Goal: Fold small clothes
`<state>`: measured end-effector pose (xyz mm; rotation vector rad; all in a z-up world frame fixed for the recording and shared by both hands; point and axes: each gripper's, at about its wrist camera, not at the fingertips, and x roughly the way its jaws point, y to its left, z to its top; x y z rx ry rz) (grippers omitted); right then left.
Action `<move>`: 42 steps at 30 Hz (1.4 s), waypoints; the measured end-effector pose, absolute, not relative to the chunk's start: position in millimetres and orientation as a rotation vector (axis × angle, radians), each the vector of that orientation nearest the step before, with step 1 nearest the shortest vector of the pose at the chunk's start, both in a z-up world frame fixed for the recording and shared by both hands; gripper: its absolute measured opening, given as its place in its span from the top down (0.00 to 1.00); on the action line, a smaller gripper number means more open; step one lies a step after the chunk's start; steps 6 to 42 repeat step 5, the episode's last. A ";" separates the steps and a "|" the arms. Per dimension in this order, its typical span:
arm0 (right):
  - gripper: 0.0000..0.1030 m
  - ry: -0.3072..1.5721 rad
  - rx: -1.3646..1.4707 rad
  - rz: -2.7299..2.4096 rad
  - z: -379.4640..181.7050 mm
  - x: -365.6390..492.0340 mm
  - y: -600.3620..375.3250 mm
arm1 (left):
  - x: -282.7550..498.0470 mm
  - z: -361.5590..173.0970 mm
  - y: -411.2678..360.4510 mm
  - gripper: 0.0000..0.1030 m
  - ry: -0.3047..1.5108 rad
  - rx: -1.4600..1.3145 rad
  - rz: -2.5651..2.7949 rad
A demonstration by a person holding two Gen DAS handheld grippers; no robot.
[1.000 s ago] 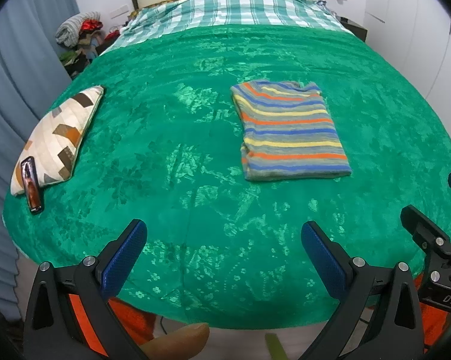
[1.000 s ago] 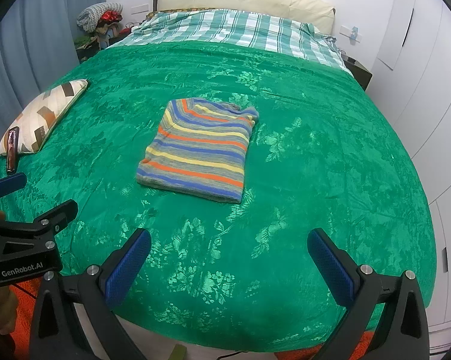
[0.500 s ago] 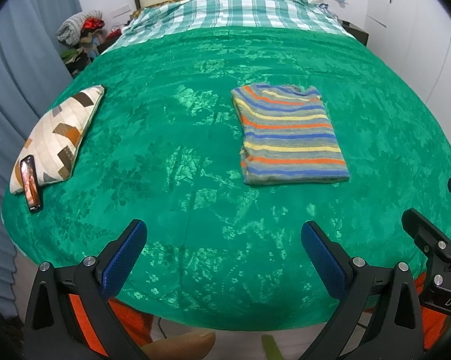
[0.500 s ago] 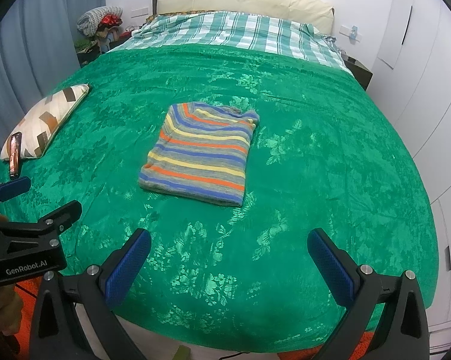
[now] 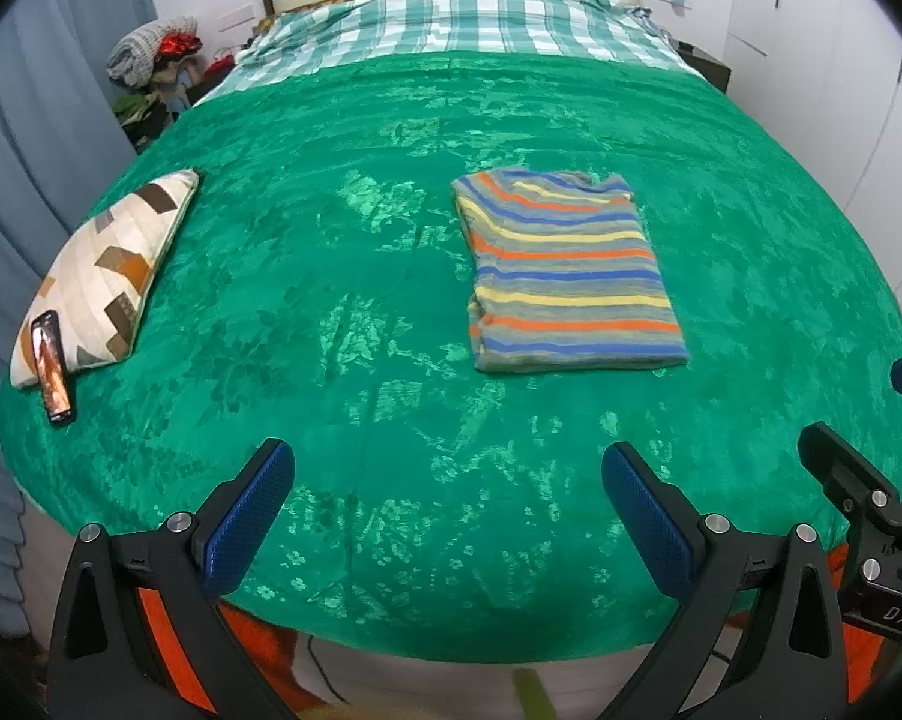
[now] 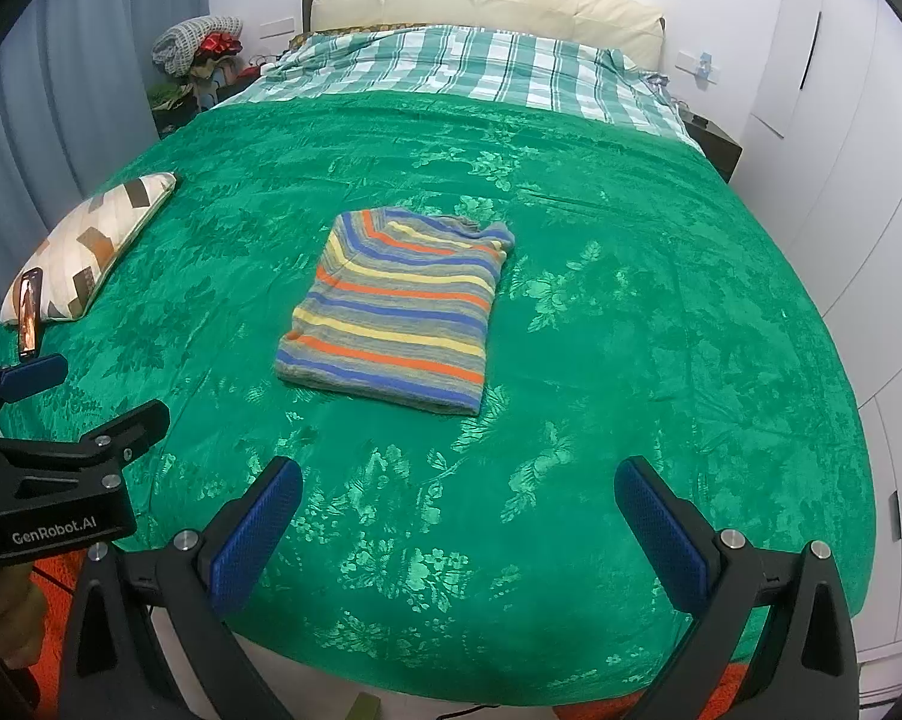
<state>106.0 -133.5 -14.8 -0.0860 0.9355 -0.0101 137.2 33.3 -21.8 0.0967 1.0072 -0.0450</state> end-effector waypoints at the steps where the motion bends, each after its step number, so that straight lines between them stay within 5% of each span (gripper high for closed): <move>1: 0.00 0.935 -0.084 -0.010 -14.9 106.0 -133.5 | 137.0 -21.8 33.3 0.01 1.009 0.090 -0.055; 42: 0.00 0.934 -0.078 -0.014 -13.7 105.1 -135.8 | 131.8 -17.6 30.2 0.00 0.981 0.102 -0.070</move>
